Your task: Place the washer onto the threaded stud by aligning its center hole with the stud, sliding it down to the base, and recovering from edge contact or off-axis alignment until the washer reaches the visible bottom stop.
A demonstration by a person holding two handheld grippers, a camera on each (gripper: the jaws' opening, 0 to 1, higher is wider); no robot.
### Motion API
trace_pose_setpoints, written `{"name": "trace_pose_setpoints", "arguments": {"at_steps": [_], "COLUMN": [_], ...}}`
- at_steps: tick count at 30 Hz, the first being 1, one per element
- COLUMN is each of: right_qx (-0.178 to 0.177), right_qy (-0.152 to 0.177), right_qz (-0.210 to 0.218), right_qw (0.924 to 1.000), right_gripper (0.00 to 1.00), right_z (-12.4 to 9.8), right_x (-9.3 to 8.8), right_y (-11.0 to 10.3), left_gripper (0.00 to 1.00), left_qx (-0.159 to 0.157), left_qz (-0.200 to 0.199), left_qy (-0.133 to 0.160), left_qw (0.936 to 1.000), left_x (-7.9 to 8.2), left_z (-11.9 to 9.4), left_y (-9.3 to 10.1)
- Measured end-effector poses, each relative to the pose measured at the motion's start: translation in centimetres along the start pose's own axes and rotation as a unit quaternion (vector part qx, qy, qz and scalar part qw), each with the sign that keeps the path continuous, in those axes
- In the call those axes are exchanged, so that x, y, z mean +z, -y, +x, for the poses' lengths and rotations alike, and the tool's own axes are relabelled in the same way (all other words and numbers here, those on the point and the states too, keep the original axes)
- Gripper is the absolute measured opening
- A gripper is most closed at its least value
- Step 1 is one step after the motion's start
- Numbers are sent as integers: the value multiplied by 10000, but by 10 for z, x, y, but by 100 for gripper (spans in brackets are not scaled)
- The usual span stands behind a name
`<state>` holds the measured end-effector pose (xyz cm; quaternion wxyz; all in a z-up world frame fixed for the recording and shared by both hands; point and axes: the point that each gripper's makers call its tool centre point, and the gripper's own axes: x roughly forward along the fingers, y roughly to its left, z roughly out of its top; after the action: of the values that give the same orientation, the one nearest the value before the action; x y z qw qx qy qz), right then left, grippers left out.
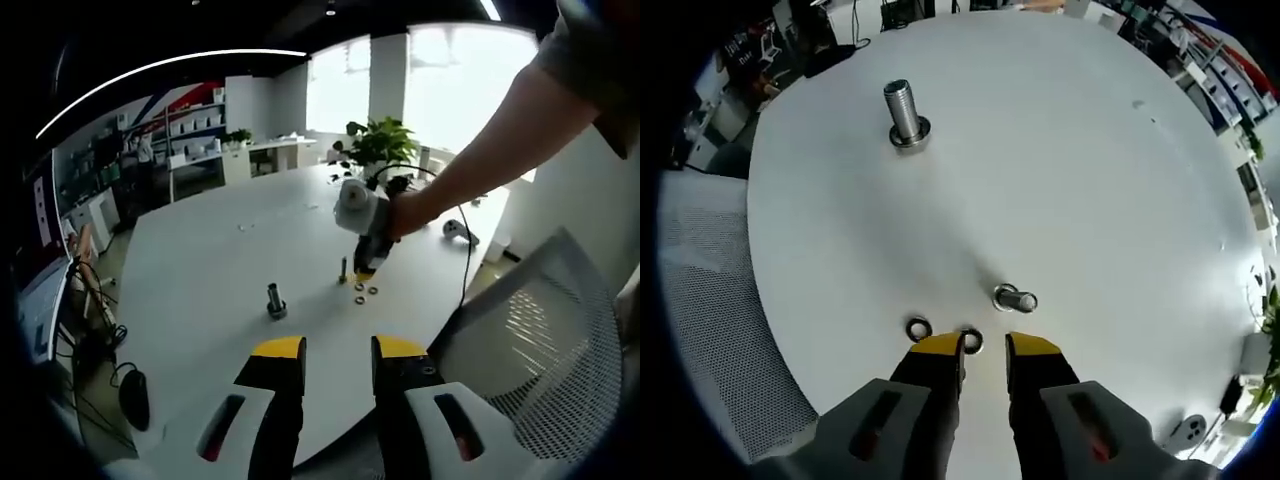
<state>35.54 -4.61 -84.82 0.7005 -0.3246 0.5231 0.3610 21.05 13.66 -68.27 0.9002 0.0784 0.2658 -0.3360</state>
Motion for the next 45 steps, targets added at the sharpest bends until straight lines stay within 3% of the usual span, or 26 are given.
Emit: {"name": "trace_pose_setpoints", "arguments": {"at_steps": [11, 25, 35, 41, 45], "right_qx": [214, 391, 426, 430, 402], "right_qy": [-63, -127, -128, -174, -168], "right_qz": [-228, -398, -295, -472, -324], "right_qw": [9995, 9984, 9986, 9978, 9985], "right_gripper": [21, 23, 22, 21, 18], "right_z": [5, 21, 24, 26, 26], "right_x": [-2, -5, -5, -4, -3], "right_y": [-22, -21, -24, -24, -22], "left_gripper": [24, 24, 23, 23, 23], "left_qx": [25, 37, 48, 38, 49], "left_qz": [56, 58, 78, 68, 72], "left_qy": [-13, -16, -38, -31, -34], "left_qw": [10000, 10000, 10000, 10000, 10000], "left_x": [0, -1, -1, -1, -1], "left_z": [-1, -1, 0, 0, 0], "left_y": [0, 0, -1, -1, -1]}}
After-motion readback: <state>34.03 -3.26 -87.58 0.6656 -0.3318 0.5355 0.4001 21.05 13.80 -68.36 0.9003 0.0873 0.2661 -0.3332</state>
